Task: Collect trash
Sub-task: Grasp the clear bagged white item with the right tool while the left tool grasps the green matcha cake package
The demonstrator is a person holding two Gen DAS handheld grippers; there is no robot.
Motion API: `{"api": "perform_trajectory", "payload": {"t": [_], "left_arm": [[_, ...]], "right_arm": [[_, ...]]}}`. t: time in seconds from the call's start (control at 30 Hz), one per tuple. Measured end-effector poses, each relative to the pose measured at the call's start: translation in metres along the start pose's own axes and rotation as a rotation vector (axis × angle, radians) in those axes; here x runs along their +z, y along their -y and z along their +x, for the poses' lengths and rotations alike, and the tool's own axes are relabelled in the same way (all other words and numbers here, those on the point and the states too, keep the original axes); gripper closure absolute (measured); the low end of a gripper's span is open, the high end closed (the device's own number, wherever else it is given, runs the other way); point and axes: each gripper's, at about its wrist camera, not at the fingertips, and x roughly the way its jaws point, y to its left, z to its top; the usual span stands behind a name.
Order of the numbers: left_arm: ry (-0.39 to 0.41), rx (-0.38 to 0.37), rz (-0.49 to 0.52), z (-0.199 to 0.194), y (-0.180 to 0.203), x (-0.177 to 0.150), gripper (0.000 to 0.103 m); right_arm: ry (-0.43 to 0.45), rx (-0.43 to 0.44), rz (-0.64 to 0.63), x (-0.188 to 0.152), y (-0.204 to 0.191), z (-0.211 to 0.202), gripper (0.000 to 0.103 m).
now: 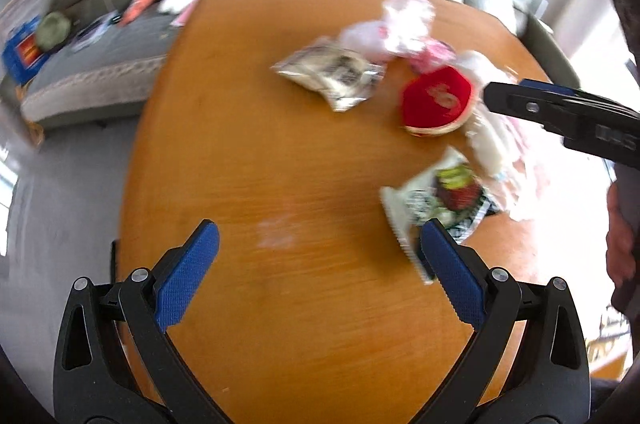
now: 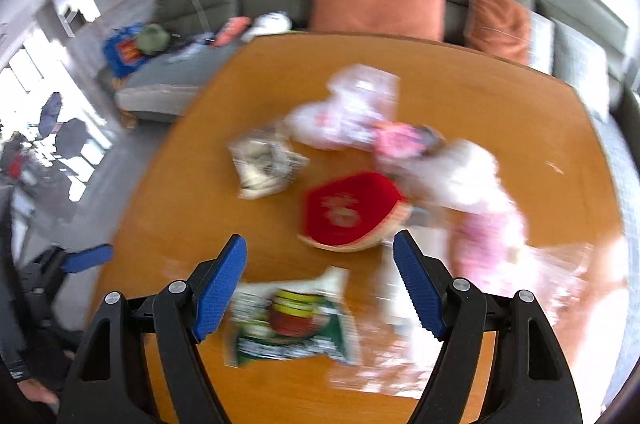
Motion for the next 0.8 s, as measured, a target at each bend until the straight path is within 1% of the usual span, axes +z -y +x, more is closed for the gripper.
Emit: {"api": "perform_trajectory", "payload": {"t": [0.03, 0.07, 0.2, 0.27, 0.4, 0.43, 0.47, 0.5, 0.6, 0.8], "left_arm": [[-0.001, -0.012, 0.013, 0.002, 0.005, 0.001, 0.005], [-0.004, -0.027, 0.025, 0.003, 0.01, 0.001, 0.005], [-0.017, -0.068, 0.075, 0.01, 0.026, 0.006, 0.006], [-0.027, -0.088, 0.091, 0.013, 0.03, 0.007, 0.006], [-0.04, -0.095, 0.12, 0.02, 0.038, 0.011, 0.006], [-0.044, -0.099, 0.131, 0.022, 0.039, 0.012, 0.006], [-0.049, -0.101, 0.145, 0.024, 0.042, 0.013, 0.006], [-0.056, -0.101, 0.168, 0.027, 0.046, 0.014, 0.006], [-0.083, -0.107, 0.234, 0.038, 0.057, 0.016, 0.006], [-0.125, -0.145, 0.344, 0.059, 0.081, 0.019, 0.006]], "right_arm": [[-0.022, -0.032, 0.007, -0.004, 0.011, 0.007, 0.027], [-0.038, -0.043, 0.014, -0.005, 0.017, 0.013, 0.027], [-0.126, -0.059, 0.062, -0.019, 0.043, 0.042, 0.027], [-0.147, -0.057, 0.068, -0.024, 0.046, 0.049, 0.027], [-0.185, -0.071, 0.09, -0.028, 0.051, 0.063, 0.027], [-0.19, -0.074, 0.092, -0.029, 0.052, 0.066, 0.032], [-0.199, -0.067, 0.094, -0.03, 0.053, 0.068, 0.04], [-0.206, -0.07, 0.099, -0.03, 0.054, 0.07, 0.058], [-0.164, -0.059, 0.13, -0.029, 0.06, 0.061, 0.067], [-0.116, -0.004, 0.227, -0.031, 0.083, 0.038, 0.067]]}}
